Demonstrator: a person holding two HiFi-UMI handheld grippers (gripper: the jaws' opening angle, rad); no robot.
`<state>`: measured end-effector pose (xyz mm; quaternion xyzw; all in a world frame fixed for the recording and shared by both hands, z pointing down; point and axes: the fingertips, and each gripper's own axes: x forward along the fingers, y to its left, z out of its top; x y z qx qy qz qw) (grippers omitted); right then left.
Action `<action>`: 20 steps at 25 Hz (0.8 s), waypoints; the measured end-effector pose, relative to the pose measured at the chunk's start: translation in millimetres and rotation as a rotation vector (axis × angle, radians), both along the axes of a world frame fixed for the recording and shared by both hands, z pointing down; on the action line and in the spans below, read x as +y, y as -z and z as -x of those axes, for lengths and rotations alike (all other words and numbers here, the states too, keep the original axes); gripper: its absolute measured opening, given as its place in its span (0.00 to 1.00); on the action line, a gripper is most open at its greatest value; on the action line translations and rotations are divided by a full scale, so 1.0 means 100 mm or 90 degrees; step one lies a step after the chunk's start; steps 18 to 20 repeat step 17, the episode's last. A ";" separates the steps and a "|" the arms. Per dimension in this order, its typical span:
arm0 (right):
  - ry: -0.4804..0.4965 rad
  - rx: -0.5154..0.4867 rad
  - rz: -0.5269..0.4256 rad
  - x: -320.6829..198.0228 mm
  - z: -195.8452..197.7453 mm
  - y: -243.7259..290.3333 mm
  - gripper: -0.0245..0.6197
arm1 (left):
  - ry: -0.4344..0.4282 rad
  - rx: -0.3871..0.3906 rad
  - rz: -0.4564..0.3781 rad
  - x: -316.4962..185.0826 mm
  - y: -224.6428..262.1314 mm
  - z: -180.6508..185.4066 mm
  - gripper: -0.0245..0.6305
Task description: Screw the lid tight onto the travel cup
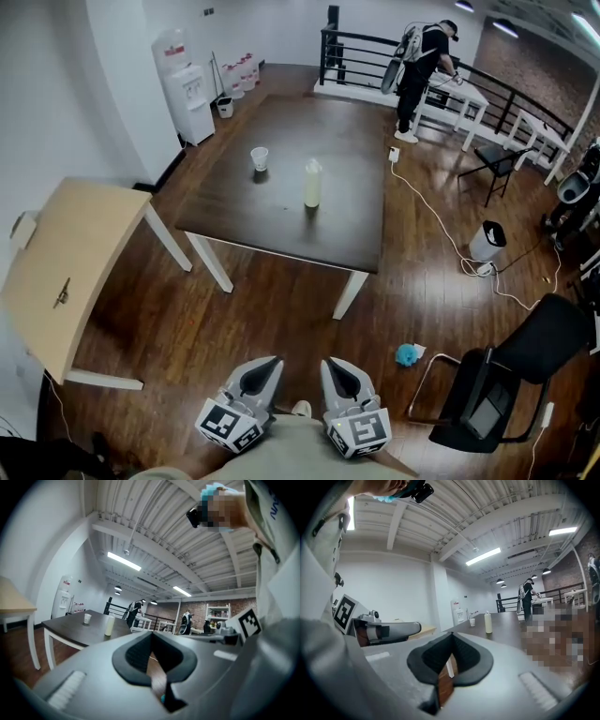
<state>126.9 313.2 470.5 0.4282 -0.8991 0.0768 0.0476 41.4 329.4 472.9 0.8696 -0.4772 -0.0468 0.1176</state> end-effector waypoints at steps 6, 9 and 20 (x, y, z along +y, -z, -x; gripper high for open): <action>0.012 0.003 0.000 0.04 0.00 0.01 0.04 | 0.003 0.000 0.001 0.06 0.00 -0.04 0.04; 0.010 0.004 -0.001 0.04 0.02 0.02 0.04 | 0.003 0.000 0.002 0.05 0.01 -0.01 0.04; 0.011 0.004 -0.004 0.02 0.05 0.04 0.04 | -0.005 -0.003 0.000 0.01 0.05 -0.01 0.04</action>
